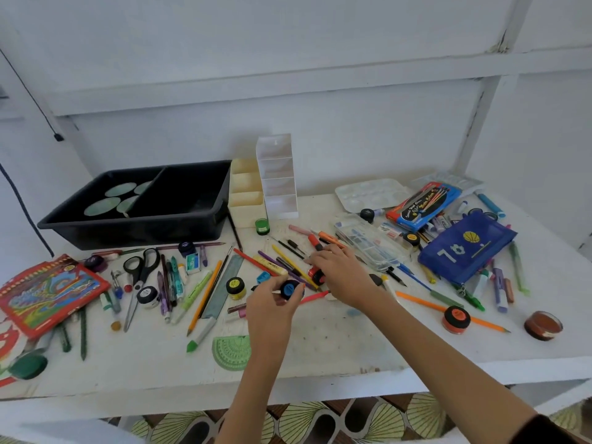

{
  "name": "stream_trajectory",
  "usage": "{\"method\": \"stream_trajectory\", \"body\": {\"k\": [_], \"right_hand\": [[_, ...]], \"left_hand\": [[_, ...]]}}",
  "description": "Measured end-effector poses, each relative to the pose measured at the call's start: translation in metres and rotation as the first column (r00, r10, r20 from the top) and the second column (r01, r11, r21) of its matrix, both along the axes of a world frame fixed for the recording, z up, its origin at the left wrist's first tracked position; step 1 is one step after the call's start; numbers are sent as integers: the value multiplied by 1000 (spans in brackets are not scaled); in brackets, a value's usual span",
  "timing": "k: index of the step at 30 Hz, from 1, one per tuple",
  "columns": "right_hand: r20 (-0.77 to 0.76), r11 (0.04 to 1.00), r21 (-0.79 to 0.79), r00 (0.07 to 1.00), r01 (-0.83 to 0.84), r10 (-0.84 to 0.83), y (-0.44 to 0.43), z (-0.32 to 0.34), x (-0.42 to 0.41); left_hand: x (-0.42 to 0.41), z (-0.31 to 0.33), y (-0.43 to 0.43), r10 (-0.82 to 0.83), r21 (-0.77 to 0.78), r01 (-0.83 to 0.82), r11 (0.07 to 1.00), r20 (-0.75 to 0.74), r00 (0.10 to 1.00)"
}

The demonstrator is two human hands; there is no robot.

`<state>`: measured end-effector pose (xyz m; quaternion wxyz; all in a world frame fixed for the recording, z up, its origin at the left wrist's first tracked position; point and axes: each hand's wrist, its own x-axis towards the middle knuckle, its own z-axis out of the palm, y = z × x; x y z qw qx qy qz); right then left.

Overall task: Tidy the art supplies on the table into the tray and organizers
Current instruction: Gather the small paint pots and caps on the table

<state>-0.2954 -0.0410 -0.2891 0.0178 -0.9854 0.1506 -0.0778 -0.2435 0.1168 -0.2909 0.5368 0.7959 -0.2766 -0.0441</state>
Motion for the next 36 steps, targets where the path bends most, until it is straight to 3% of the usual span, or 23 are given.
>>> {"method": "stream_trajectory", "body": {"k": [2,4,9,11,13,15,17,18,21,24,28,32,36], "right_hand": [[-57,999,-50,998,-14,11,-1,-3,4],[-15,999,-47,1000,-20,20,-1,-7,5],[395,949,309,916,-60,-71,7,-9,-10],[483,851,517,852,-91,-203,15,-4,-21],[522,673,719,773,-172,-360,22,6,-36],[505,515,825,715,-235,-483,25,15,-54],[459,414,876,686,-246,-564,26,17,-72],[448,413,882,671,-226,-591,26,16,-80],[460,531,841,649,-101,-606,26,7,-102],[416,597,800,660,62,-625,29,-5,-120],[452,732,650,672,203,-587,33,-17,-142],[413,874,376,789,307,-455,33,-24,-152],[326,874,329,825,359,-461,36,-25,-149]], "left_hand": [[0,-1,3,-6,-29,5,1000,-15,1000],[-2,-1,5,-8,-57,7,998,-13,1000],[-10,-5,7,-30,-128,30,991,-4,1000],[-16,-4,4,-47,-160,47,986,3,999],[-24,0,2,-87,-194,89,977,18,996],[-31,1,-2,-148,-209,150,966,26,989],[-37,1,-6,-206,-216,201,955,-2,978],[-41,1,-8,-232,-230,216,949,-43,972],[-54,1,-15,-306,-298,230,926,-241,921],[-64,-7,-18,-321,-293,236,927,-290,901],[-71,-19,-25,-344,-196,315,928,-134,929],[-78,-31,-31,-387,-107,386,916,10,922],[-78,-41,-29,-388,-82,395,915,86,918]]}}
